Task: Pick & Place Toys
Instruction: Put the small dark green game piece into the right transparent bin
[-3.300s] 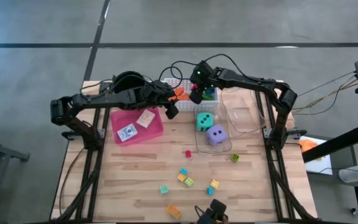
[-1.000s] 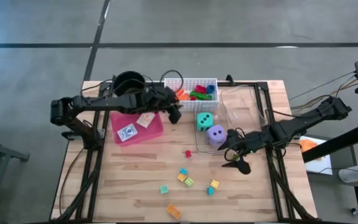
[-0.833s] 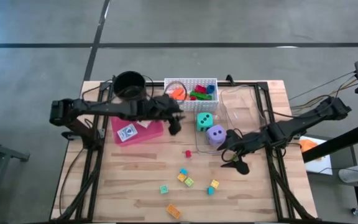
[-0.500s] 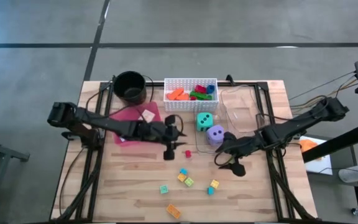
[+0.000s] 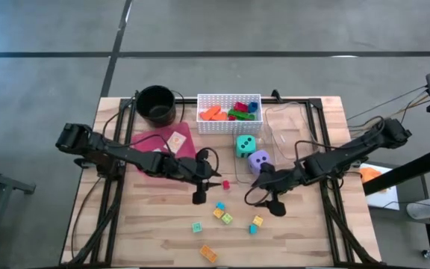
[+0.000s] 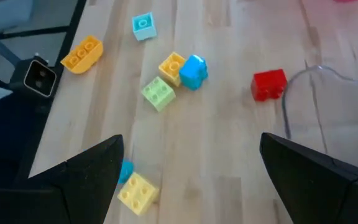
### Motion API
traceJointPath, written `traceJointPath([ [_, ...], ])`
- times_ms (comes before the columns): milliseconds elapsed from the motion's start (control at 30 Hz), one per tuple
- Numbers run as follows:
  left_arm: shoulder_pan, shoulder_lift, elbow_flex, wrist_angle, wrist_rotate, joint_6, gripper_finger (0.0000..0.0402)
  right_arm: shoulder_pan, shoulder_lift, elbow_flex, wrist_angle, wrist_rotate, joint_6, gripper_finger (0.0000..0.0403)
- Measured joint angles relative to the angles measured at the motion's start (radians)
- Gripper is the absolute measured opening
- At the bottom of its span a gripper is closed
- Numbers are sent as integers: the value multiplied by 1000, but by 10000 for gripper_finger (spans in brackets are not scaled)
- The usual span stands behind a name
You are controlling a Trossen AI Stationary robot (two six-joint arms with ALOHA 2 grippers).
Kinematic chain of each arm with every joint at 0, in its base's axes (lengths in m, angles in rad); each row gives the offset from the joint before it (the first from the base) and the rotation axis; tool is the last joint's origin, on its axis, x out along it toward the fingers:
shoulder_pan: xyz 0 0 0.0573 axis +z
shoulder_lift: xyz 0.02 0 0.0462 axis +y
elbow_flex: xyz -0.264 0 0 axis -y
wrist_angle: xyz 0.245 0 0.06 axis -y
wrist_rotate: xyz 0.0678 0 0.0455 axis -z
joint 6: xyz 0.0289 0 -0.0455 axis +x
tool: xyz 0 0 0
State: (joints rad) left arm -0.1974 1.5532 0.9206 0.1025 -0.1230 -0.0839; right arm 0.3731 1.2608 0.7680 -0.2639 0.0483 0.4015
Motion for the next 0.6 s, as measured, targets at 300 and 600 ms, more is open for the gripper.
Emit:
traceJointPath([
  [300,-17,1,-122,142,53,-29,149,62,137,69,11,-6,0,376],
  [600,-37,1,-182,272,154,5,149,177,264,159,9,-11,-12,376],
])
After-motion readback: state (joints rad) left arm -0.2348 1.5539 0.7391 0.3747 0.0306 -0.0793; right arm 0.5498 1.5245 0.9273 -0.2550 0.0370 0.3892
